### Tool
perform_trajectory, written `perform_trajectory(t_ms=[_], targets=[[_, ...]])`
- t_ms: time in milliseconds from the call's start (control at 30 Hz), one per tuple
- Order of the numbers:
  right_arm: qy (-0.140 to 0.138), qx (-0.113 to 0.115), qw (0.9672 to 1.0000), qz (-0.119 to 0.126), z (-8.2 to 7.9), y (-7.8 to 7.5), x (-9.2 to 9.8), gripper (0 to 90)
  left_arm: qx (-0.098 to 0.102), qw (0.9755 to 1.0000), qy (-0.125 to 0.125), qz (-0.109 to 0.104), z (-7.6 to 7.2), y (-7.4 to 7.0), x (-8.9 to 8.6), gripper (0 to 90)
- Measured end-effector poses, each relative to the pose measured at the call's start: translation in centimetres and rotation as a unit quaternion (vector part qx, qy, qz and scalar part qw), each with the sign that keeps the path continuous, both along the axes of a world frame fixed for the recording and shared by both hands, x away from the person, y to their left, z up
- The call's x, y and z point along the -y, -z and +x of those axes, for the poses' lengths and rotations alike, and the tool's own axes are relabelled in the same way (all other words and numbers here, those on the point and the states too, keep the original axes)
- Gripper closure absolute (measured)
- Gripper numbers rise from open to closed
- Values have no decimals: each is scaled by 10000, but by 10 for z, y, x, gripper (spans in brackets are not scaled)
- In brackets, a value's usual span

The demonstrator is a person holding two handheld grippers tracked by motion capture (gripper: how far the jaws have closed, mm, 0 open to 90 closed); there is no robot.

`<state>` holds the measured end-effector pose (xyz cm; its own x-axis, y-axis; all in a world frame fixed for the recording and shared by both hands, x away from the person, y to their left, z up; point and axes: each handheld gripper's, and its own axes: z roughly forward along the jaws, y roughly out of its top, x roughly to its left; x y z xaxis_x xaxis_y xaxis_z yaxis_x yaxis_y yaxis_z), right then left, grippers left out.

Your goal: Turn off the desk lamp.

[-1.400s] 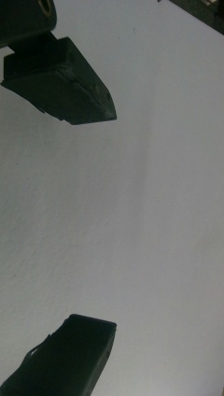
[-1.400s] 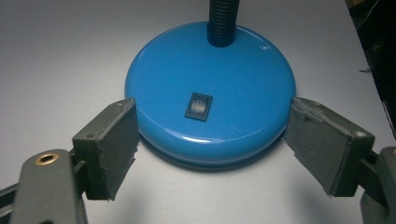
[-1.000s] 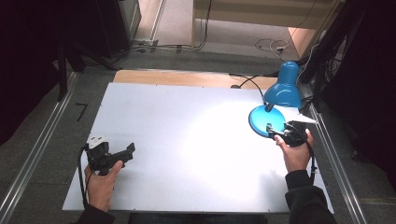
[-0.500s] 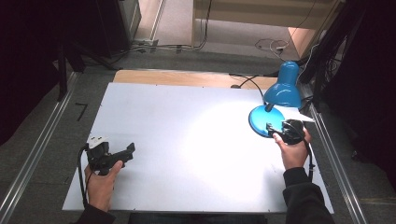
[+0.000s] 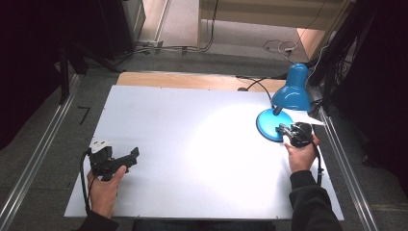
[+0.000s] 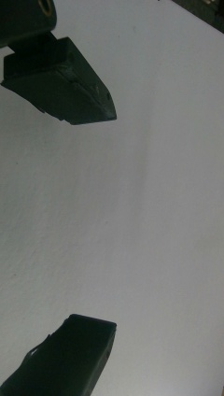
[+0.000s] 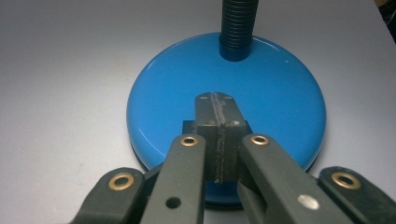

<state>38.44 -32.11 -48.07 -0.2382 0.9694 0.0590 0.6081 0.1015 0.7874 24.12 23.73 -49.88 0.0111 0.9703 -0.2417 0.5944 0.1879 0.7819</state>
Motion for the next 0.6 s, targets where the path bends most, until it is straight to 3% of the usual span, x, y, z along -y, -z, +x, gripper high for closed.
perform_trajectory(t_ms=[367, 600], targets=[[38, -63, 10000, 8, 4, 4, 0, 879, 0, 10000, -14, -15, 0, 0, 0, 24], [69, -71, 9999, -129, 5, 7, -1, 880, 4, 10000, -12, -16, 0, 0, 0, 24]])
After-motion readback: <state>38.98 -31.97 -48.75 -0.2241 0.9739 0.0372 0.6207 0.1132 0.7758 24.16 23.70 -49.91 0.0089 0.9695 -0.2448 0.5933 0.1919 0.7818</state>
